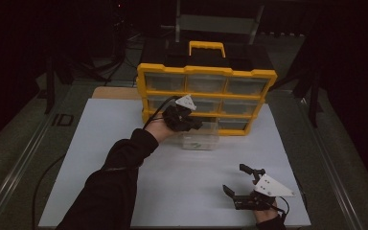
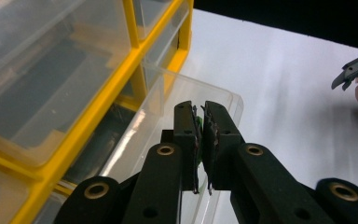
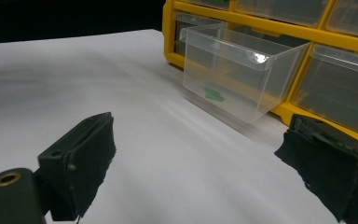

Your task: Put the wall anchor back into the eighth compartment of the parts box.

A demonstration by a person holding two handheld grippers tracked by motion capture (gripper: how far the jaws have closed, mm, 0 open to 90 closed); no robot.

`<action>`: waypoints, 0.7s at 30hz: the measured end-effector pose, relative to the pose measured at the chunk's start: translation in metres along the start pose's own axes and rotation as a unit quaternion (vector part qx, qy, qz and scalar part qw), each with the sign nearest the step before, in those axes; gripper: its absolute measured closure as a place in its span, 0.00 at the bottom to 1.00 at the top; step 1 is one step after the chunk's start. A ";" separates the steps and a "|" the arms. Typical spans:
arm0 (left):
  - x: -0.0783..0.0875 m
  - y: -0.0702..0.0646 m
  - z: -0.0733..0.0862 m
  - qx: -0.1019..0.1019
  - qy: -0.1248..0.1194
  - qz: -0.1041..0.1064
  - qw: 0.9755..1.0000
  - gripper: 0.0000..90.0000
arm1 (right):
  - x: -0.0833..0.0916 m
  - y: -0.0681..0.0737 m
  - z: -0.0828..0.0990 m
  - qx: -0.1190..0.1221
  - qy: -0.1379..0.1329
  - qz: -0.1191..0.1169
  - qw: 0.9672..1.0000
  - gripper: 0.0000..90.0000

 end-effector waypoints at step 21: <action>-0.019 0.001 0.017 0.035 0.029 -0.006 0.999 0.75 | 0.000 -0.001 0.001 -0.003 0.001 -0.001 1.000 0.09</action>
Point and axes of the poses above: each handheld gripper's, and its own axes: x roughly backward along the jaws, z roughly out of its underside, y roughly to its left, the point moved 2 cm from there along -x, roughly forward along the jaws, and after that the axes turned 14 degrees about -y, right-handed, at the moved point
